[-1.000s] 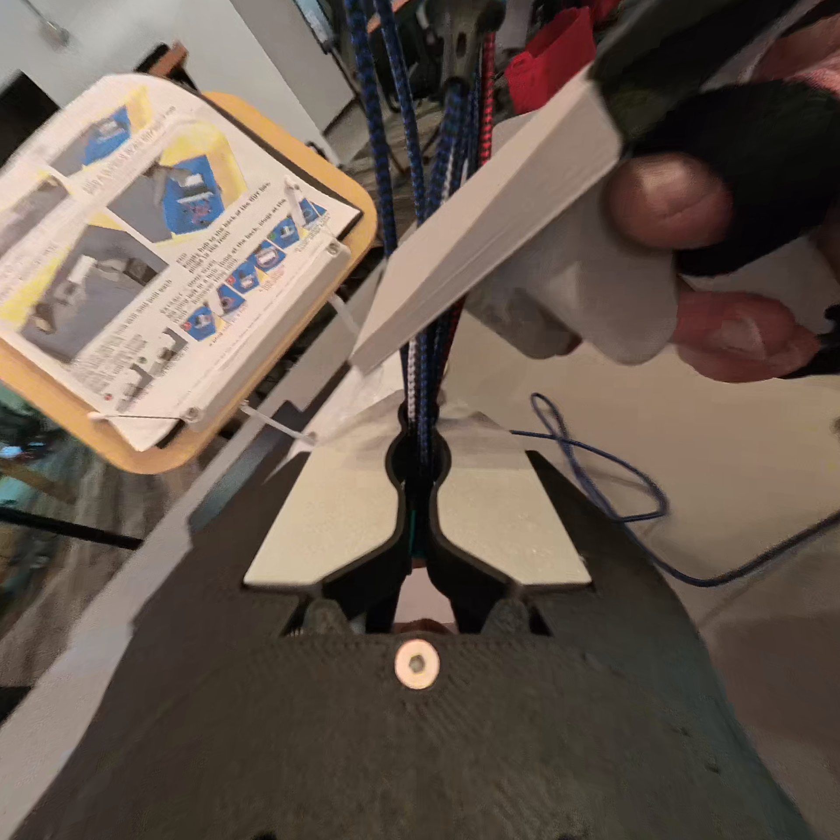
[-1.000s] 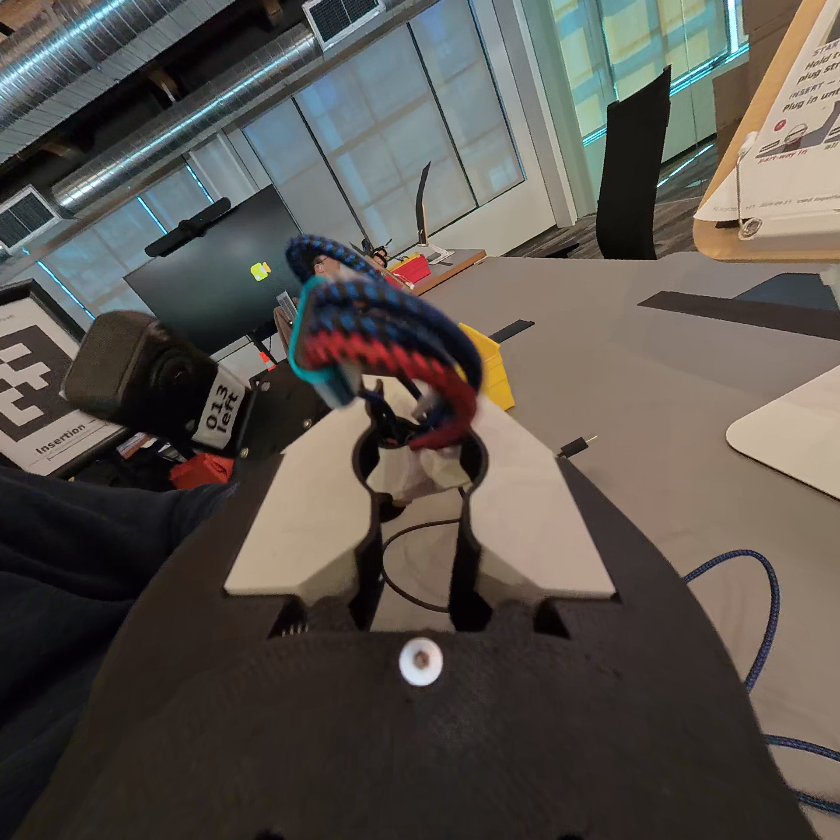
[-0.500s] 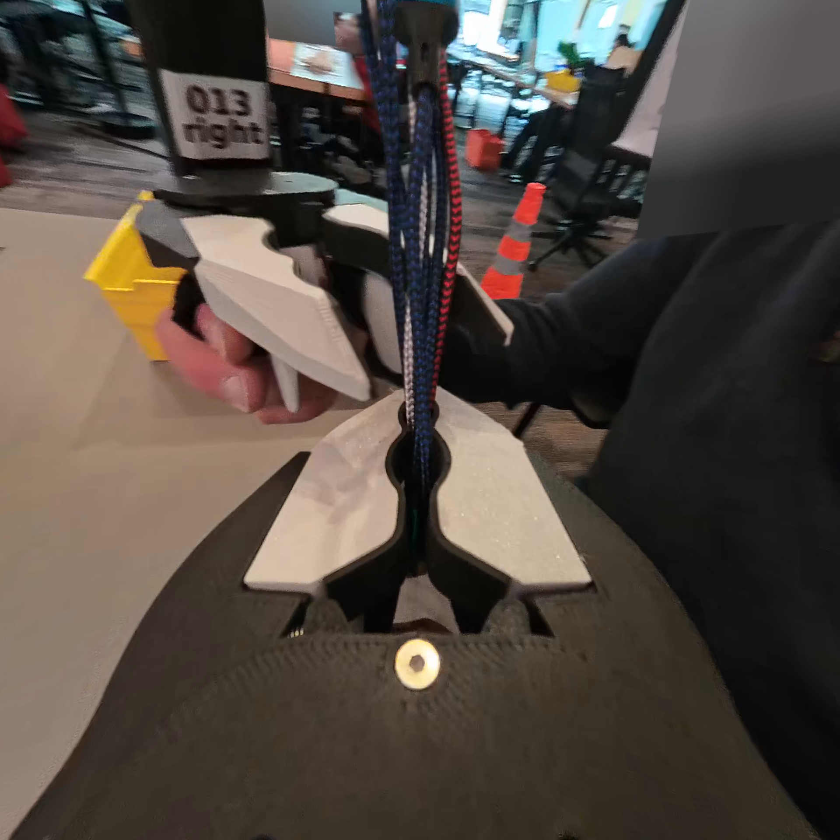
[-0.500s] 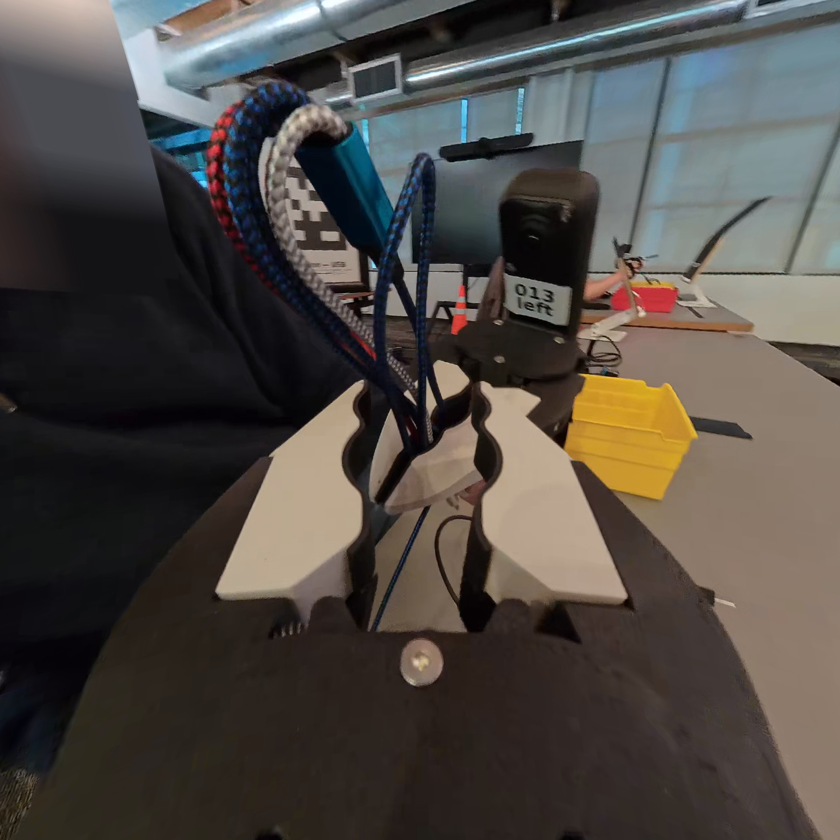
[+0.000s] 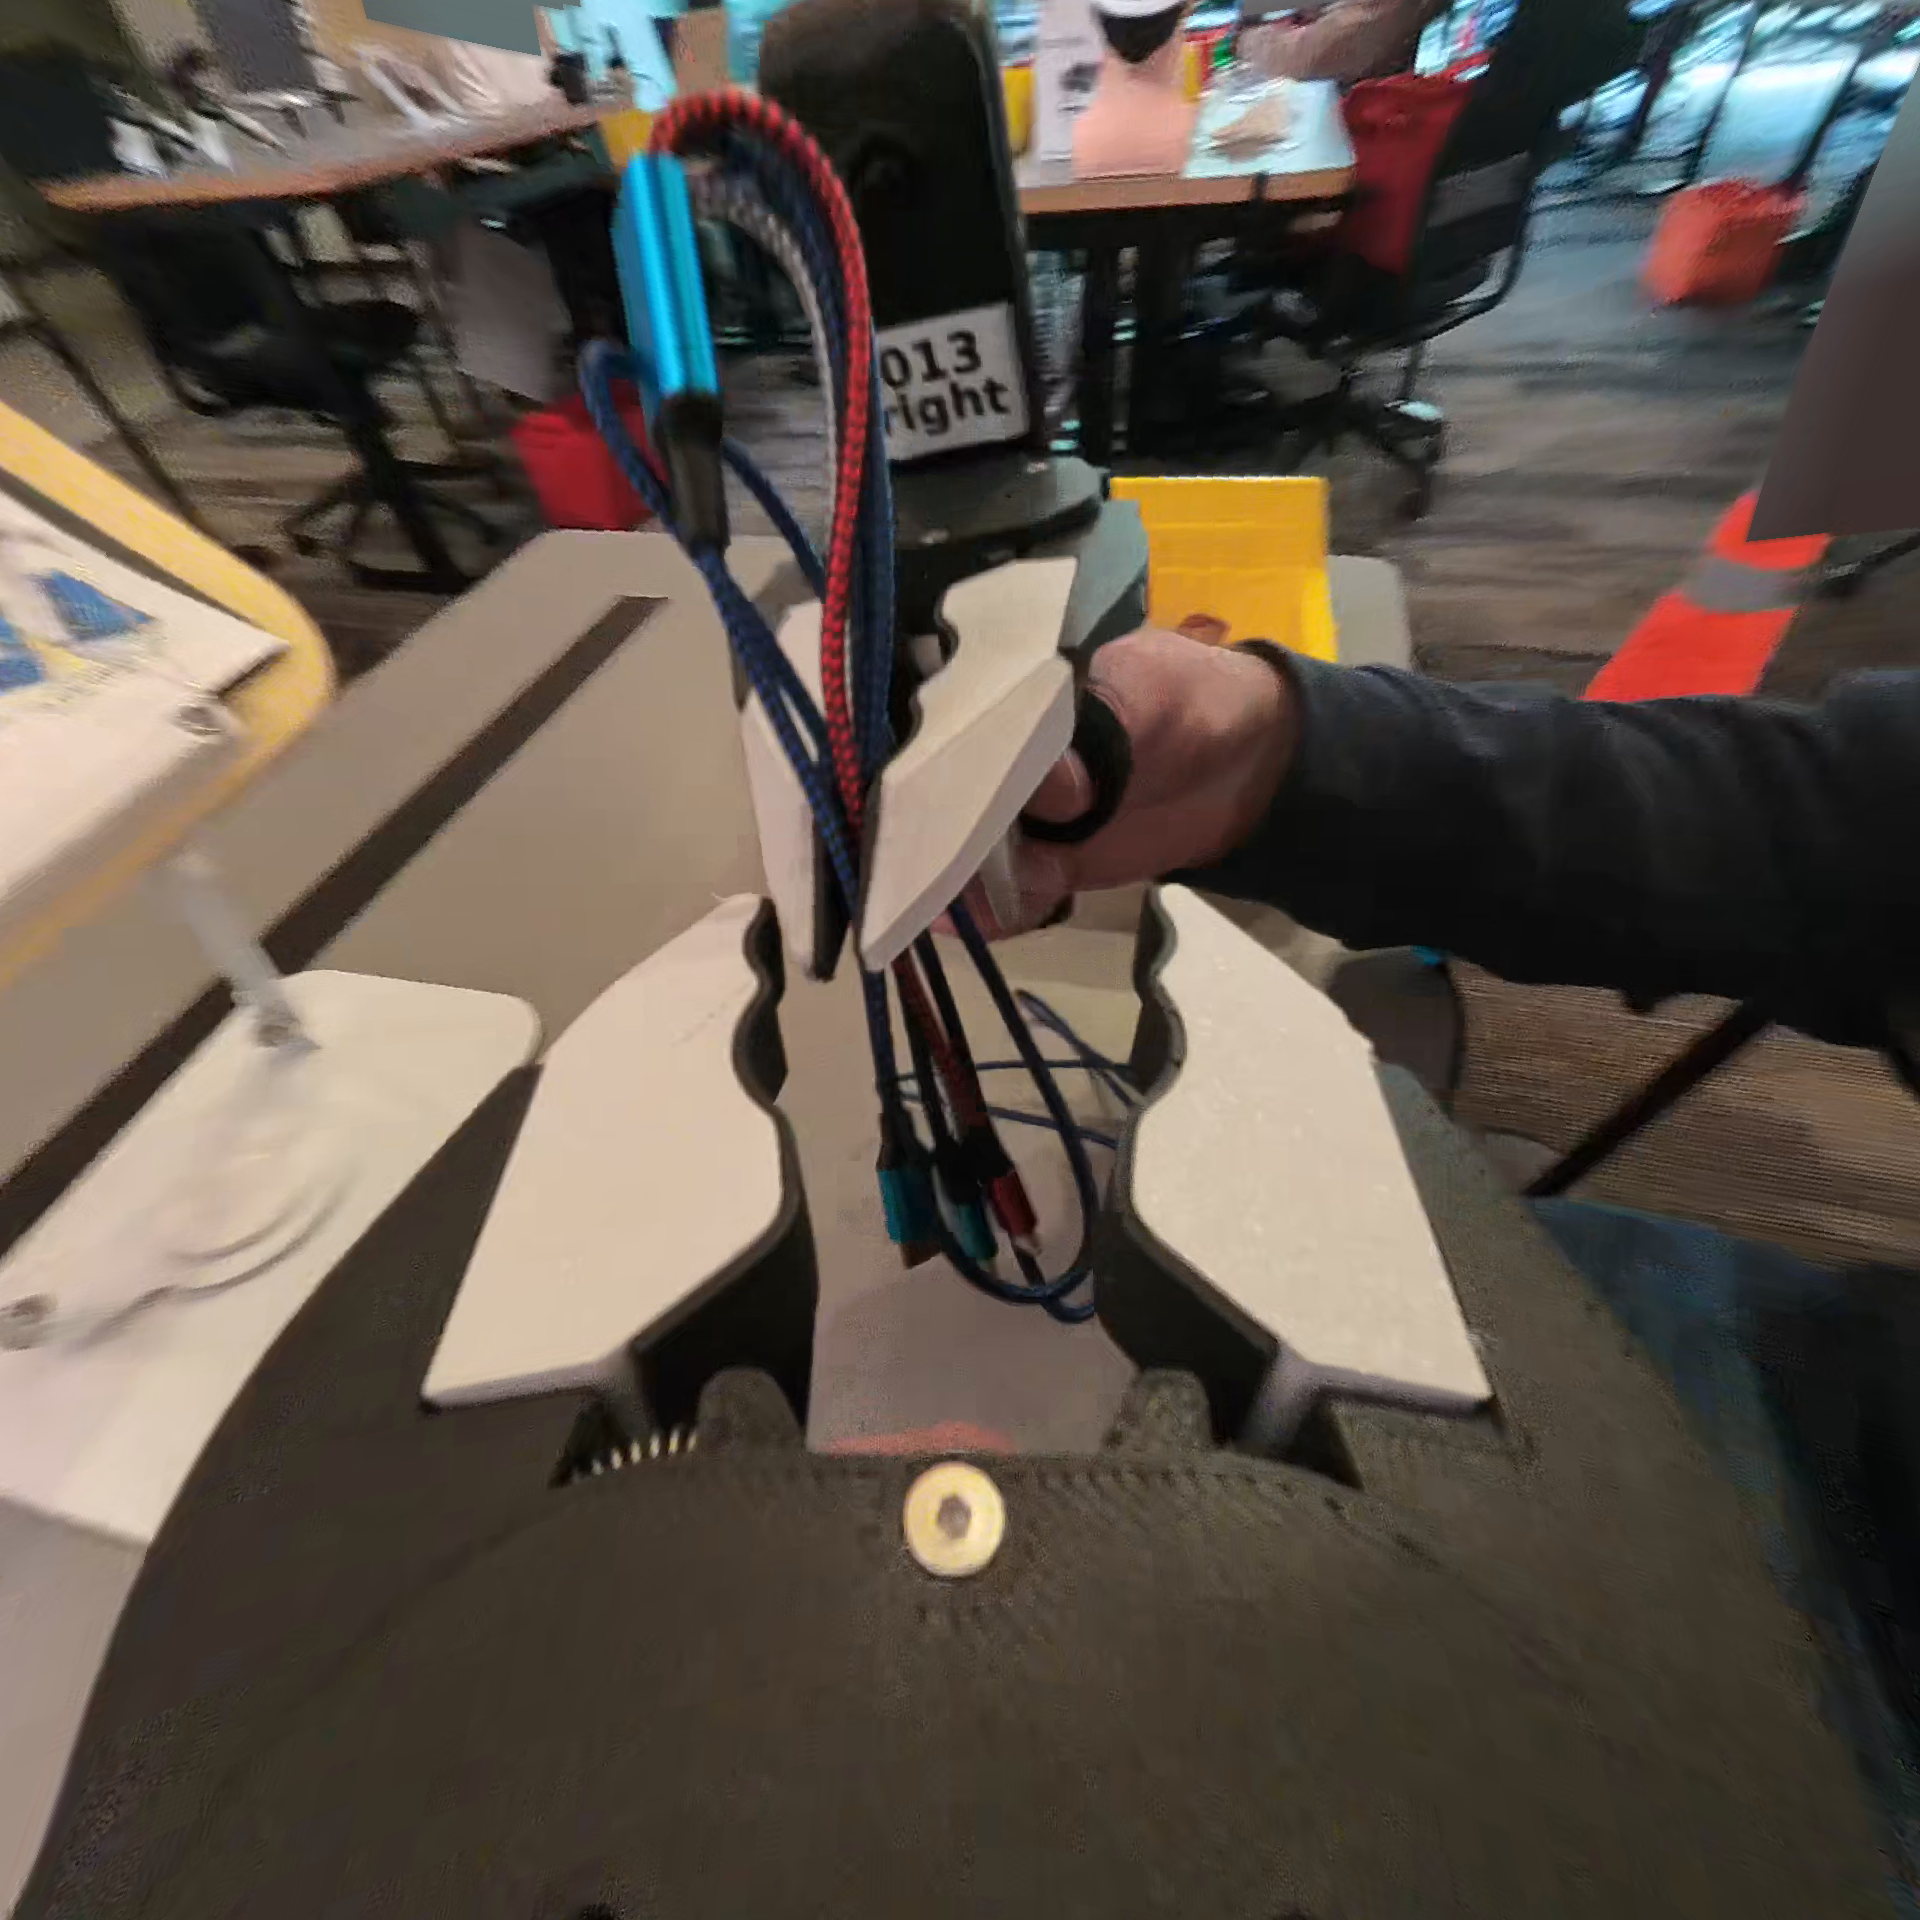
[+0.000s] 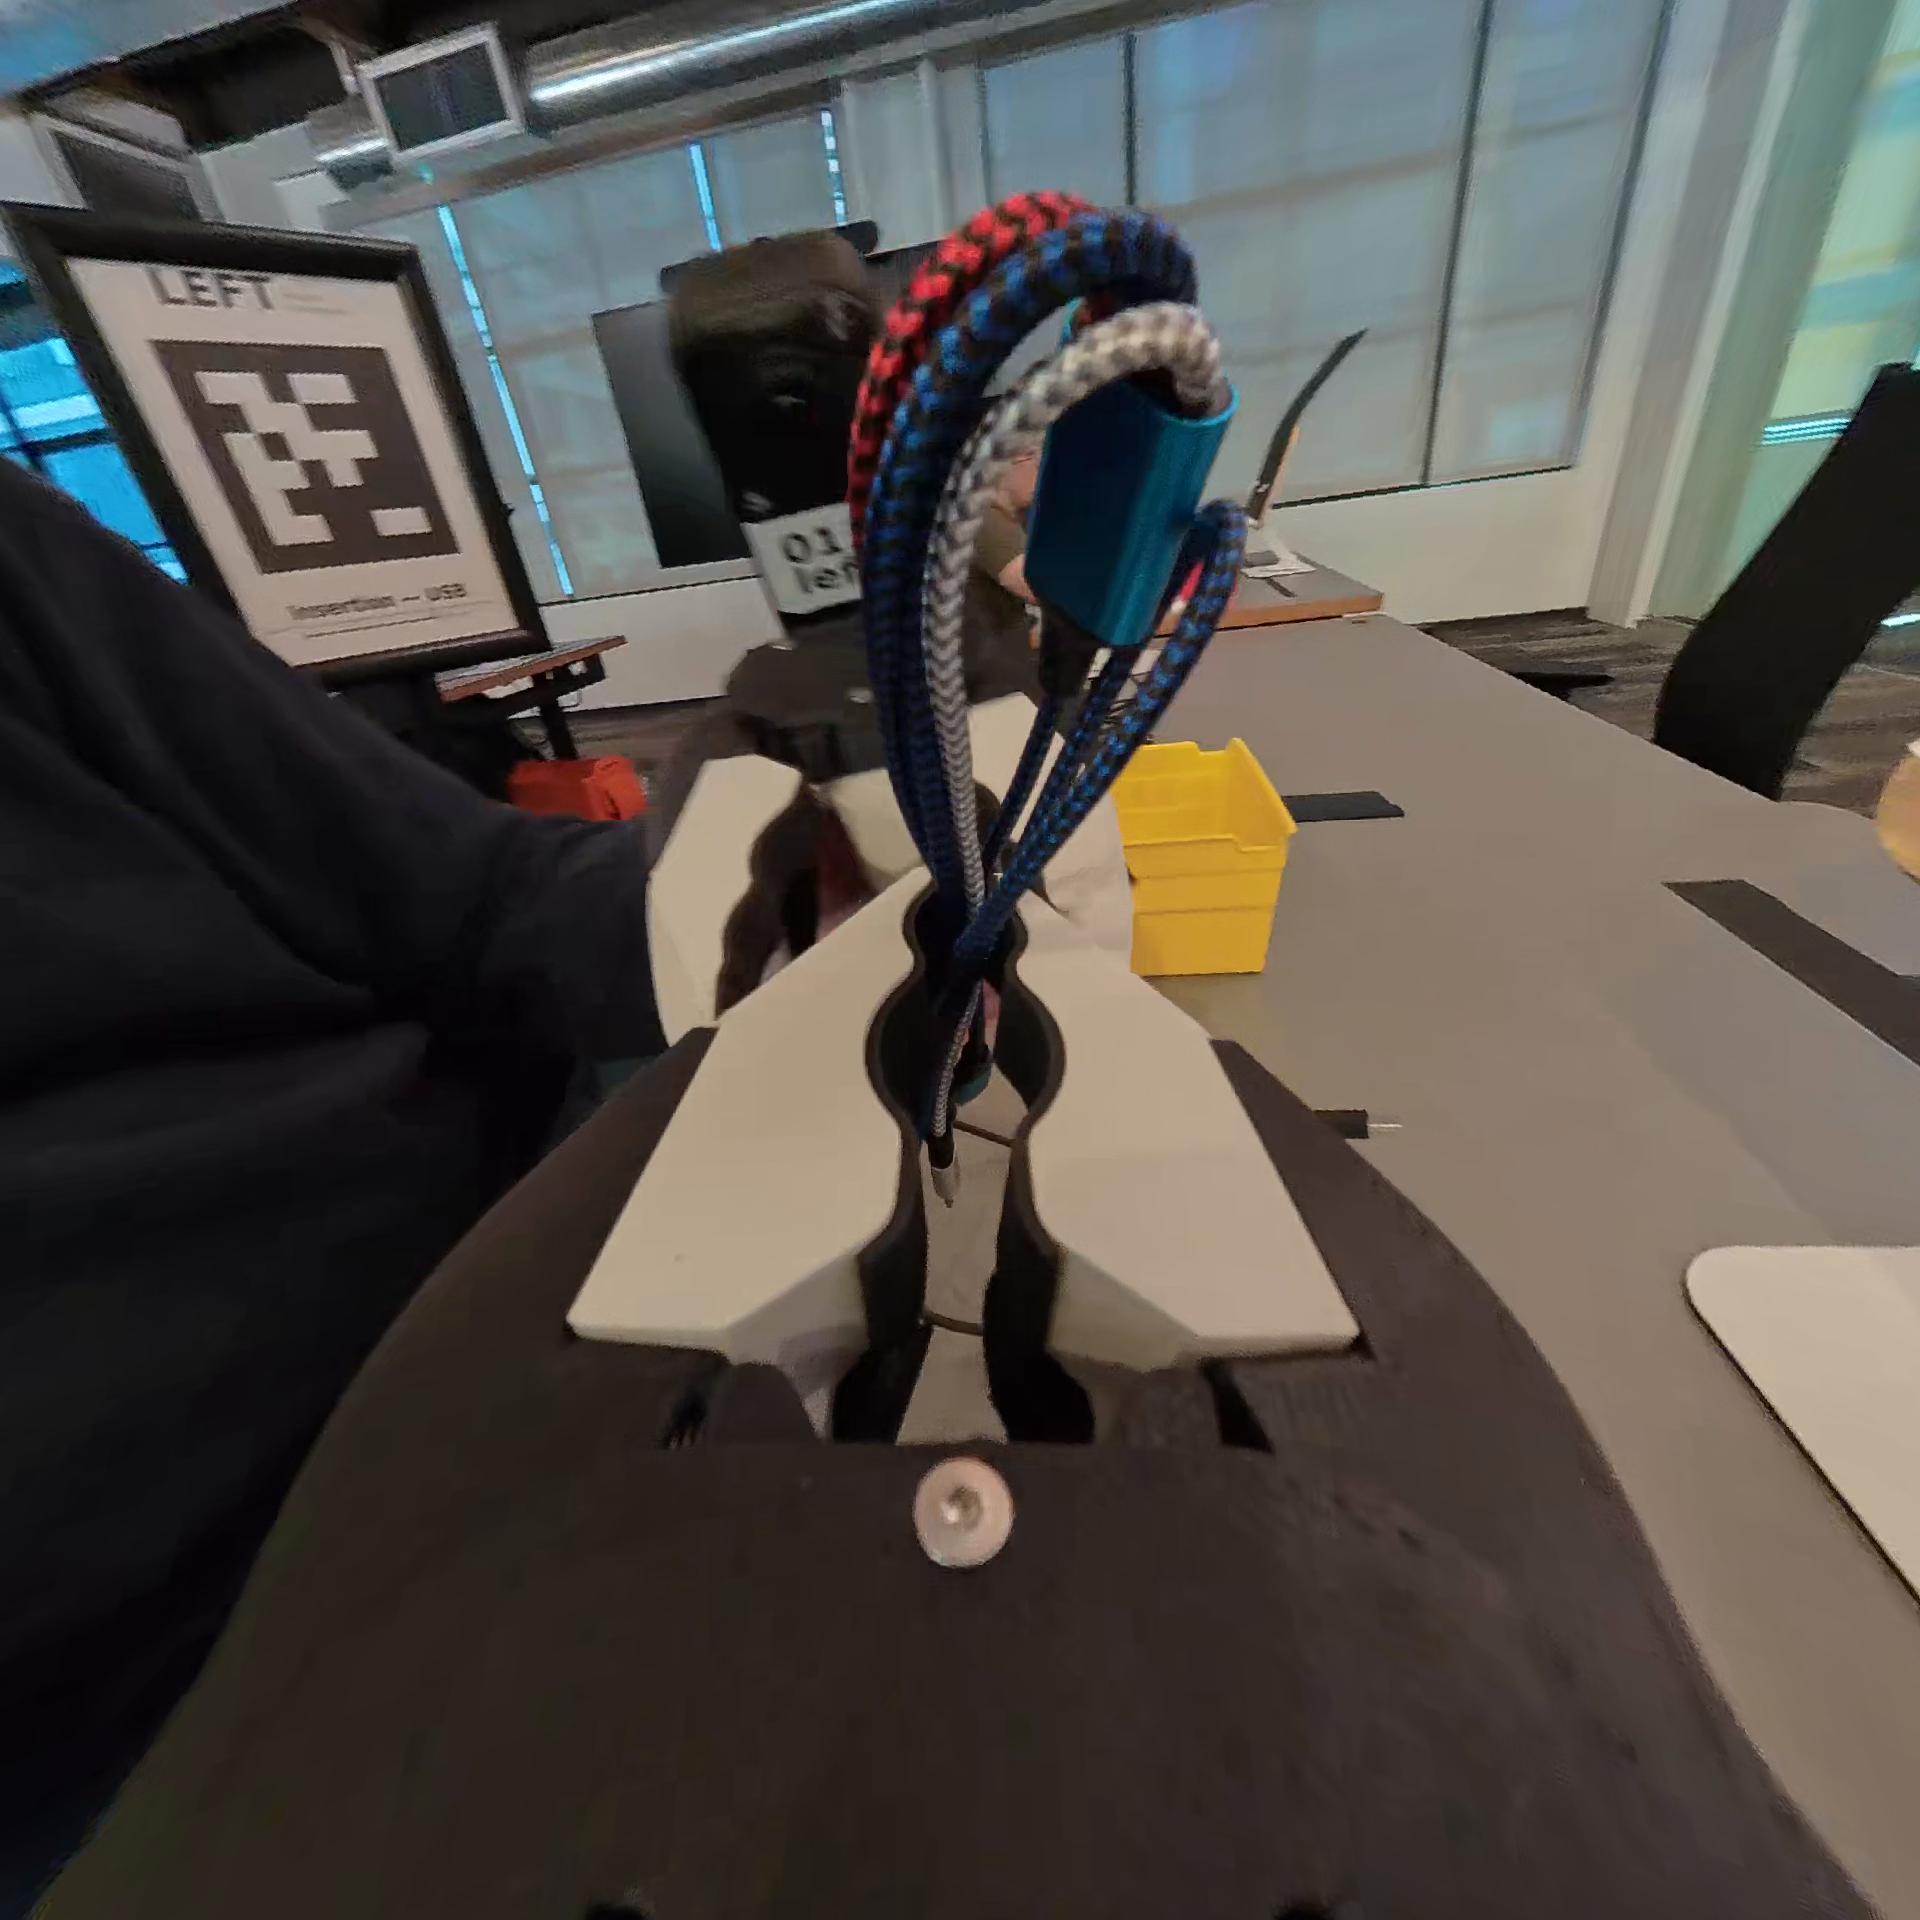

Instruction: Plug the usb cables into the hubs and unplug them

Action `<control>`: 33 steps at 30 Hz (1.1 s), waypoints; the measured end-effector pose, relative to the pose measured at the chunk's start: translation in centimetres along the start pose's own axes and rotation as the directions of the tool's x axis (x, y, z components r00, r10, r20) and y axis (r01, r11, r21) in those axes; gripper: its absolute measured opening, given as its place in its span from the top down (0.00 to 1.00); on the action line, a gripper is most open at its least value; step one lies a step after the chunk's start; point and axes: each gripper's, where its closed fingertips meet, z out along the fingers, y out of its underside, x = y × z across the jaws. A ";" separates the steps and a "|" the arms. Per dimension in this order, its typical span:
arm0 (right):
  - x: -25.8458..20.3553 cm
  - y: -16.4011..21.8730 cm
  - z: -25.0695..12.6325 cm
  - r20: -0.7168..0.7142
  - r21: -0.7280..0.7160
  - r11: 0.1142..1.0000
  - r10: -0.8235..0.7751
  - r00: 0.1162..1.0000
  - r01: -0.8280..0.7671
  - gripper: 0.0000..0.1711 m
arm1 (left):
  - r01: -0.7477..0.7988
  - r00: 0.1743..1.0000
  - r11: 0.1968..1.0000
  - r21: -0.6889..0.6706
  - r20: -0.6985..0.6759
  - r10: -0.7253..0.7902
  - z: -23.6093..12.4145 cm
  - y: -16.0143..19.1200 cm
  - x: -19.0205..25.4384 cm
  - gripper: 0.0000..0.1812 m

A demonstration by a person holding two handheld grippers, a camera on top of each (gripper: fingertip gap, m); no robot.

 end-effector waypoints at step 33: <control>-1.5 9.7 -2.6 -0.235 -0.477 0.859 0.078 0.969 -0.185 0.74 | 0.285 0.952 0.955 0.085 0.096 -0.292 -2.7 2.5 -5.0 0.99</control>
